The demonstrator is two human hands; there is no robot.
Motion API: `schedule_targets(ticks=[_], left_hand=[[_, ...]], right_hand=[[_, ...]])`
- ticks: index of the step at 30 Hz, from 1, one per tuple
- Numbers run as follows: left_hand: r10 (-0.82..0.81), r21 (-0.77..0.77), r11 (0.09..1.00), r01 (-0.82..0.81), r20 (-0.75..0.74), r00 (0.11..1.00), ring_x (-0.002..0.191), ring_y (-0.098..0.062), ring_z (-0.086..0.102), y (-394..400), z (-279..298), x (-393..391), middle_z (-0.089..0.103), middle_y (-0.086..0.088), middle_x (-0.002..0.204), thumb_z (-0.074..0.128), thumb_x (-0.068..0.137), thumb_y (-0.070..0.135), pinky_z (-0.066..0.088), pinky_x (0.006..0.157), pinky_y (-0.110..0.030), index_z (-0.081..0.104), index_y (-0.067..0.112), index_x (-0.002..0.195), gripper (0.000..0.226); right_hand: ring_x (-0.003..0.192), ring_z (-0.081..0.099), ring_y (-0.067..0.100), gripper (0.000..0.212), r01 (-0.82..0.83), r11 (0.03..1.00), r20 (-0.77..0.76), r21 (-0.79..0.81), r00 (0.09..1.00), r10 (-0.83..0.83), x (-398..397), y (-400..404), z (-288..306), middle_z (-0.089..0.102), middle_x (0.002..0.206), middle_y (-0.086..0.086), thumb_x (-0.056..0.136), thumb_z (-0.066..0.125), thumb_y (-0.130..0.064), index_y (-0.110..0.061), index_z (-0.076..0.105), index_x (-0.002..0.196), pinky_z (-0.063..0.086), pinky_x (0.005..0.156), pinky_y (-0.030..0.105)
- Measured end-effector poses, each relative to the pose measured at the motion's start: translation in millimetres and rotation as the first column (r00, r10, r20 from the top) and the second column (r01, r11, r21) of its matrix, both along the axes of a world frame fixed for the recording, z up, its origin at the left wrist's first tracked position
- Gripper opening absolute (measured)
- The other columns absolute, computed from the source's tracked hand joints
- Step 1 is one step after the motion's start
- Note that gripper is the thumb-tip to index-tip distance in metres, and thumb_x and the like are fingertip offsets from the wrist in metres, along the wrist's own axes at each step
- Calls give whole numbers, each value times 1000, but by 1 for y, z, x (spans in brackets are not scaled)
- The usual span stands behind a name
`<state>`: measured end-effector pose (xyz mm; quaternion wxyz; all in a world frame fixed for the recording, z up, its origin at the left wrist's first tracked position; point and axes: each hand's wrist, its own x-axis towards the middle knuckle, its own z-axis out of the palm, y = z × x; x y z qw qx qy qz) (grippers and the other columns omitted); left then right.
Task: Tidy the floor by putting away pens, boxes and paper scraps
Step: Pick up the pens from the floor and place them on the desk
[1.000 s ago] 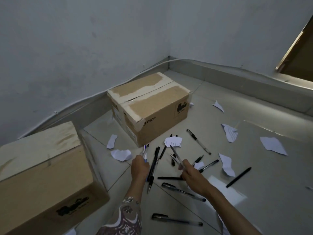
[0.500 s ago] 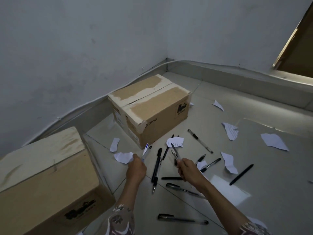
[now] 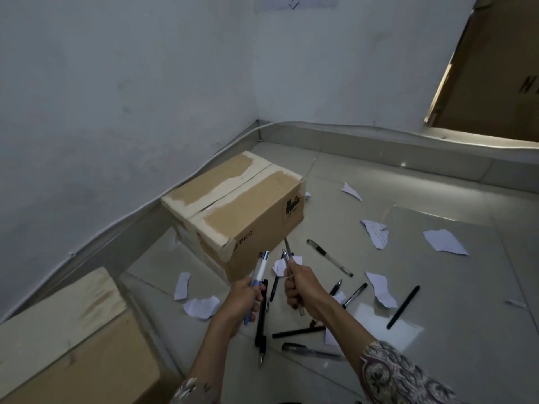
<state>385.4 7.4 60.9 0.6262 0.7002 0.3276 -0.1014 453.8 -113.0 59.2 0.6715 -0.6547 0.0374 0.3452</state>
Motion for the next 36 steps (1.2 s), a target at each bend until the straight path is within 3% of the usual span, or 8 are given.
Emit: schedule_targets(ticks=[5, 10, 16, 20, 24, 27, 30, 36], left_hand=[[-3, -73, 997, 9, 87, 996, 38, -9, 37, 8, 47, 39, 41, -3, 63, 34, 100, 11, 30, 38, -19, 51, 8, 90, 21], [-22, -119, 992, 42, 163, 986, 46, -12, 41, -1, 125, 53, 45, -4, 64, 36, 99, 14, 35, 43, -23, 51, 5, 91, 19], [-42, -128, 990, 67, 188, 981, 56, -15, 55, -30, 263, 56, 57, -7, 68, 33, 100, 17, 47, 54, -25, 50, 7, 91, 22], [-114, -124, 982, 142, 207, 972, 68, -19, 63, -49, 371, 58, 62, -9, 76, 35, 100, 20, 55, 62, -30, 55, 4, 105, 26], [-166, -179, 961, 209, 230, 959, 84, -25, 68, -77, 481, 61, 69, -14, 91, 41, 98, 20, 58, 74, -43, 56, 0, 104, 26], [-163, -205, 954, 218, 253, 954, 88, -22, 67, -107, 560, 67, 67, -15, 97, 44, 97, 17, 56, 80, -48, 57, 4, 87, 21], [-174, -217, 947, 237, 271, 947, 106, -21, 63, -140, 631, 72, 65, -14, 106, 47, 95, 17, 52, 90, -51, 59, 8, 91, 15], [-206, -193, 940, 282, 341, 917, 90, -15, 58, -209, 745, 86, 59, -6, 91, 50, 93, 14, 51, 87, -44, 62, 11, 89, 14]], right_hand=[[38, 25, 9, 29, 100, 982, -13, 160, 995, -99, 37, 9, 29, 30, 46, -4, 100, 31, -18, -10, 44, 75, 24, 38, 19], [47, 37, 13, 27, 122, 965, -65, 232, 992, -110, 46, 2, 104, 40, 57, 4, 98, 38, -10, -3, 53, 77, 34, 46, 22], [49, 50, 16, 27, 36, 966, 11, 255, 999, -40, 31, -28, 261, 52, 60, 10, 96, 41, -10, 1, 58, 78, 46, 49, 24], [56, 57, 18, 29, 56, 975, 49, 214, 996, -69, 26, -57, 373, 62, 63, 10, 93, 49, -11, 13, 65, 95, 51, 54, 25], [77, 68, 17, 23, 54, 987, 106, 149, 992, -70, 21, -97, 482, 74, 85, 7, 91, 53, -14, -2, 71, 99, 53, 66, 21], [57, 48, 10, 25, 96, 994, 169, 49, 980, -103, 21, -136, 552, 58, 61, -2, 87, 59, -16, 5, 69, 95, 37, 57, 19], [56, 35, 13, 33, 182, 983, 238, -17, 956, -172, 24, -180, 618, 38, 57, 3, 82, 66, -17, 16, 61, 84, 30, 55, 22], [52, 38, 10, 13, 243, 970, 449, 7, 866, -220, 26, -260, 742, 45, 55, 3, 81, 66, -8, 3, 69, 75, 31, 51, 20]])
